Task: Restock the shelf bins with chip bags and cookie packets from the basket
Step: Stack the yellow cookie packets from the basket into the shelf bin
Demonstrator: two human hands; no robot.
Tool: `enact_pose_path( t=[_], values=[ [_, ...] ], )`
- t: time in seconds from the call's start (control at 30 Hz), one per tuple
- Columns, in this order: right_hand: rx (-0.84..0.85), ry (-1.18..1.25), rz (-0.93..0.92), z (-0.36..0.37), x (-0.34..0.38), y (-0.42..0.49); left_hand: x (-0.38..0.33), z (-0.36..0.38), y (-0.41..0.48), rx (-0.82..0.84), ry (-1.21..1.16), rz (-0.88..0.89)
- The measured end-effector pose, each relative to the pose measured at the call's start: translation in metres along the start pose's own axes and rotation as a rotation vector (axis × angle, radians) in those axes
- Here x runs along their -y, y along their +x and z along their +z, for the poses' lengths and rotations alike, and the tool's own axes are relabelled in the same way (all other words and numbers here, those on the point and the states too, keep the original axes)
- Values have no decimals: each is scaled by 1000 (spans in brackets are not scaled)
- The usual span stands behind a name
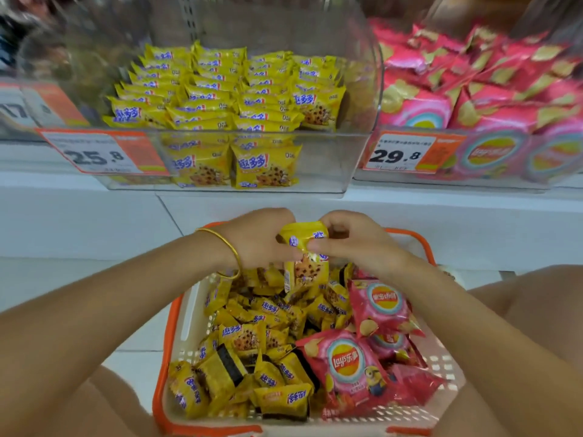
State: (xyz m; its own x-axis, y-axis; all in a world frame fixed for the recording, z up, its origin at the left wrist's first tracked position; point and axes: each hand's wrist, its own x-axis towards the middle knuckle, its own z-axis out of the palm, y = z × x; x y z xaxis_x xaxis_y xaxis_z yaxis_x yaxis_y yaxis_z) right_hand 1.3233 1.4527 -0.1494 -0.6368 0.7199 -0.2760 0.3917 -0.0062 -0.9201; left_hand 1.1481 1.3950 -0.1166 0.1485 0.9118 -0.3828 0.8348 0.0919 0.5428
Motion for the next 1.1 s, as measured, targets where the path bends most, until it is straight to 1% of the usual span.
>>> enact_pose_path(
  t=[0.07,0.1,0.17,0.23,0.27,0.33,0.37,0.4,0.43,0.47,0.5,0.53,0.6,0.7,0.77,0.83,0.87,0.93,1.0,1.1],
  values=[
    [-14,145,15,-6,19,-14,-11,-18,-6,-60,-153,22],
    [-9,170,8,-10,30,-20,-16,-27,-11,-90,-219,39],
    [-4,83,-58,-18,53,-30,-27,-45,-21,-125,-358,81],
    [-38,-8,-133,-27,79,-36,-38,-61,-29,-184,-449,124],
    [-77,-47,-171,-31,94,-37,-42,-68,-32,-255,-501,141],
    [-222,-176,-259,-39,127,-32,-43,-83,-32,-501,-591,139],
    [-307,-258,-305,-43,142,-25,-40,-90,-30,-653,-569,131],
    [-381,-338,-338,-45,157,-16,-35,-96,-26,-795,-464,125],
    [-441,-423,-351,-47,171,-4,-30,-101,-22,-894,-306,119],
    [-476,-546,-342,-47,182,9,-24,-103,-18,-932,-147,114],
    [-489,-711,-311,-47,191,22,-19,-102,-13,-920,-21,111],
    [-487,-870,-261,-44,199,33,-14,-100,-8,-874,60,106],
    [-433,-1117,-136,-41,208,53,-12,-94,-2,-747,135,109],
    [-291,-1326,72,-34,214,71,-14,-92,7,-588,256,113],
    [-192,-1458,147,-29,210,84,-13,-95,13,-484,340,89],
    [-114,-1540,150,-28,201,98,-11,-96,17,-407,372,47],
    [-103,-1535,129,-31,195,106,-10,-97,18,-389,373,22],
    [-109,-1531,80,-39,184,114,-9,-98,19,-373,377,-5],
    [-121,-1544,-13,-44,176,116,-10,-98,18,-361,389,-3],
    [-102,-1610,-89,-48,167,116,-9,-97,20,-391,344,15]
  ],
)
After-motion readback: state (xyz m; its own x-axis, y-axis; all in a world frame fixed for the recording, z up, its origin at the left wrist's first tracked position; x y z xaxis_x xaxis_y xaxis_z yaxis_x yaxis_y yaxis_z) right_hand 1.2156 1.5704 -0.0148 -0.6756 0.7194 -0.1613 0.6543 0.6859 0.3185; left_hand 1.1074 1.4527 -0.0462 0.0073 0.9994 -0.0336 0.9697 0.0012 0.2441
